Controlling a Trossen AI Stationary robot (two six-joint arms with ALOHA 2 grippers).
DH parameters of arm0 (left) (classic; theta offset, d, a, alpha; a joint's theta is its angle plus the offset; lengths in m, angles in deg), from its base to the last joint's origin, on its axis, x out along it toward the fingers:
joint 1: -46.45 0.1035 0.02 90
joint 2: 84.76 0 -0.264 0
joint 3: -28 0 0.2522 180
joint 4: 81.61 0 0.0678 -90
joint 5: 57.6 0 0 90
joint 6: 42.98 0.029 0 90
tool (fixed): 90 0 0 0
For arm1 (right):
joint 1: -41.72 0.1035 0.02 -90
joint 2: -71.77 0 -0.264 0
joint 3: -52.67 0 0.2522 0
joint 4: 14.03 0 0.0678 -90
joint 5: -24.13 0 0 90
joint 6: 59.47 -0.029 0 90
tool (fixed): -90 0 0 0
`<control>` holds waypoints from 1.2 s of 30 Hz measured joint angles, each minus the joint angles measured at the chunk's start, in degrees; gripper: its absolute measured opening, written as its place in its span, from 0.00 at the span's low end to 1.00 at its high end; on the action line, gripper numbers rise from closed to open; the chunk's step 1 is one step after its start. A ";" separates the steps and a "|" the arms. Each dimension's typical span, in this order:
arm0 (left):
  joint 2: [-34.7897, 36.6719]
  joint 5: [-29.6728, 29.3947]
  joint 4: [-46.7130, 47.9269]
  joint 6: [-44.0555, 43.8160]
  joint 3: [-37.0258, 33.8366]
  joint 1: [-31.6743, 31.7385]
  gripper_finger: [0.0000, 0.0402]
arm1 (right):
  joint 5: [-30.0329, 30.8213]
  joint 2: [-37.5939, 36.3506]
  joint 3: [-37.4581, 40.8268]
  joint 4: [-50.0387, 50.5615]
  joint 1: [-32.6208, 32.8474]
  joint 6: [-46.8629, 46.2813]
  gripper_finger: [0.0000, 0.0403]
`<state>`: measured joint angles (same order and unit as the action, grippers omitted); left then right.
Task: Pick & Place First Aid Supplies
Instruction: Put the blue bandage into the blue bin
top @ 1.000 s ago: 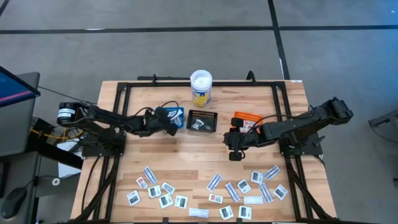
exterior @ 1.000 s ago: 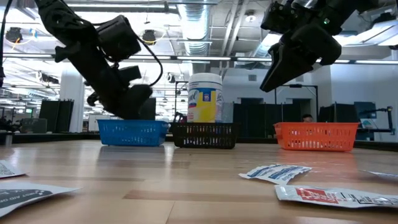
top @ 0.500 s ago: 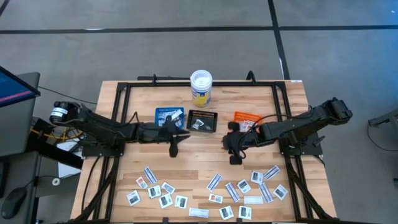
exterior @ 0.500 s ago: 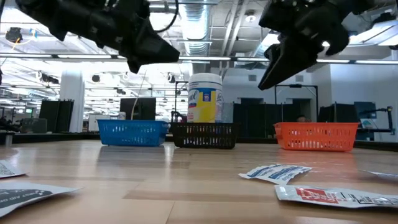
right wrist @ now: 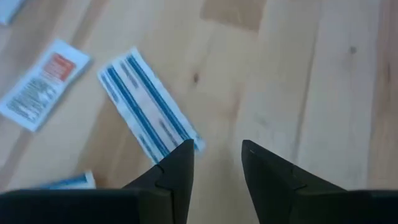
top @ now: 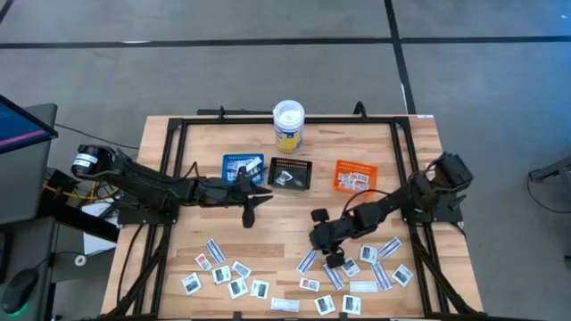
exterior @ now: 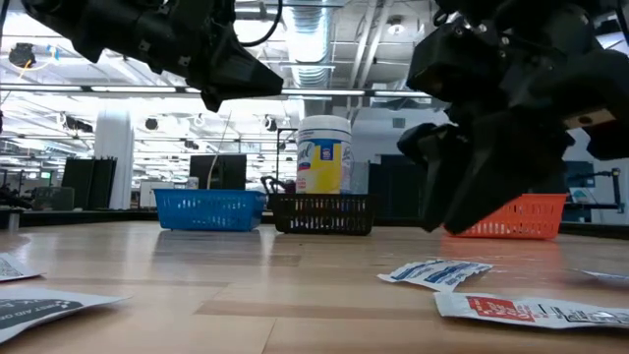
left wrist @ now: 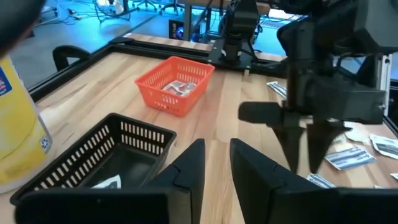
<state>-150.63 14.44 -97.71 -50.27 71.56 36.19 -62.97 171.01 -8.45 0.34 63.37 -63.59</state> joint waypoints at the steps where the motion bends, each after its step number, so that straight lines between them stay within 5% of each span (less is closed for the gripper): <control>1: 0.00 0.00 -0.10 -0.05 0.00 0.08 0.19 | -0.10 0.50 -0.09 -1.12 0.19 0.02 0.32; 27: -0.02 0.02 -0.16 -0.46 0.00 0.07 0.19 | -11.12 7.99 -1.12 -7.66 -3.77 8.94 0.29; 36: -0.02 0.02 -0.13 -0.46 0.00 0.07 0.19 | 3.02 8.56 -1.05 -4.32 -4.14 12.22 0.18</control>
<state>-150.65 14.46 -97.84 -50.73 71.56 36.26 -59.95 179.58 -9.49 -3.98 59.24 -51.37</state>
